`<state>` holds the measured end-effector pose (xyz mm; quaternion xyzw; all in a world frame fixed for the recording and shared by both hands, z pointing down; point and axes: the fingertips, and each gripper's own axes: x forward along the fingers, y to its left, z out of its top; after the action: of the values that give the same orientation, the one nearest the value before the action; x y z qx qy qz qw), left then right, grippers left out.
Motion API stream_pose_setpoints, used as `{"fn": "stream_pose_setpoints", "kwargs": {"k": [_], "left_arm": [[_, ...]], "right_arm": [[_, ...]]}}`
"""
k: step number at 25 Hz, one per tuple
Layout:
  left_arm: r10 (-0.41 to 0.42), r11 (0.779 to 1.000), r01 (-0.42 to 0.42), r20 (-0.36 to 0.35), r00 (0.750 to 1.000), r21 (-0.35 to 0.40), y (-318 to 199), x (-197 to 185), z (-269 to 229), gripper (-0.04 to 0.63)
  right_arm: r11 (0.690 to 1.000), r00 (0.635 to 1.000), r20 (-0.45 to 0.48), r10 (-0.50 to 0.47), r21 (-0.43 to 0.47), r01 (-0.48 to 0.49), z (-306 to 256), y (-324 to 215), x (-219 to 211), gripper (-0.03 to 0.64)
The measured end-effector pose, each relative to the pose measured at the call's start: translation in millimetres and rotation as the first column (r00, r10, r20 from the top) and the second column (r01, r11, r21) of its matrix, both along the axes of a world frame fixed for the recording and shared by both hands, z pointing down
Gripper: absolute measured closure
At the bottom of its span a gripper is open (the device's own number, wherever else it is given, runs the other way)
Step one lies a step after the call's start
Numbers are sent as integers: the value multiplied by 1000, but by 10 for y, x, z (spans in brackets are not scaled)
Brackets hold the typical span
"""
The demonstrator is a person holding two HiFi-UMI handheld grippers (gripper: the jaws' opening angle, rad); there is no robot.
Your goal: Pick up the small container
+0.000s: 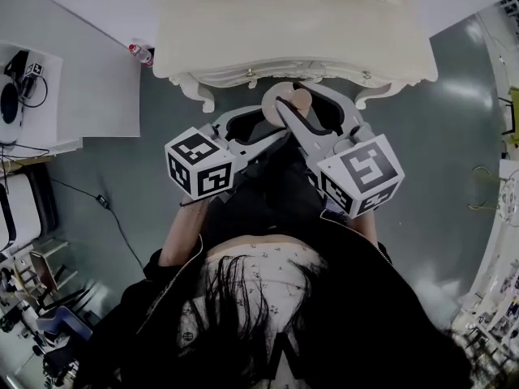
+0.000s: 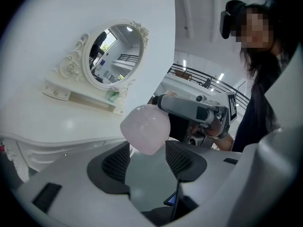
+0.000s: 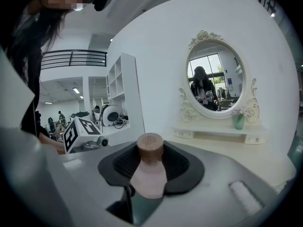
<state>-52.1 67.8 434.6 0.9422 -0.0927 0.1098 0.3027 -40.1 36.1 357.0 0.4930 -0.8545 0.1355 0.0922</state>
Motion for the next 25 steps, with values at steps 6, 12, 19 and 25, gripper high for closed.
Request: {"fn": "stream_pose_setpoints", "kwargs": {"k": [6,12,19,25], "left_arm": [[-8,1000,8,-10,1000,10,281,-548,13,371],[1,1000,-1,-35,999,9,538,-737,0,371],[19,1000,-18,-53,998,8,777,-859,-9,371],[46,999,-45,-51,998,19,908,-864,-30,371]], "right_arm": [[1000,1000,1,-1,4,0,14,284,-549,472],[1000,1000,-23,8,7,-8,-3,544,-756,472],[1000,999,-47,19,19,-18,-19,788,-896,472],[999,997,-60,38,29,-36,-47,930,-904,472]]}}
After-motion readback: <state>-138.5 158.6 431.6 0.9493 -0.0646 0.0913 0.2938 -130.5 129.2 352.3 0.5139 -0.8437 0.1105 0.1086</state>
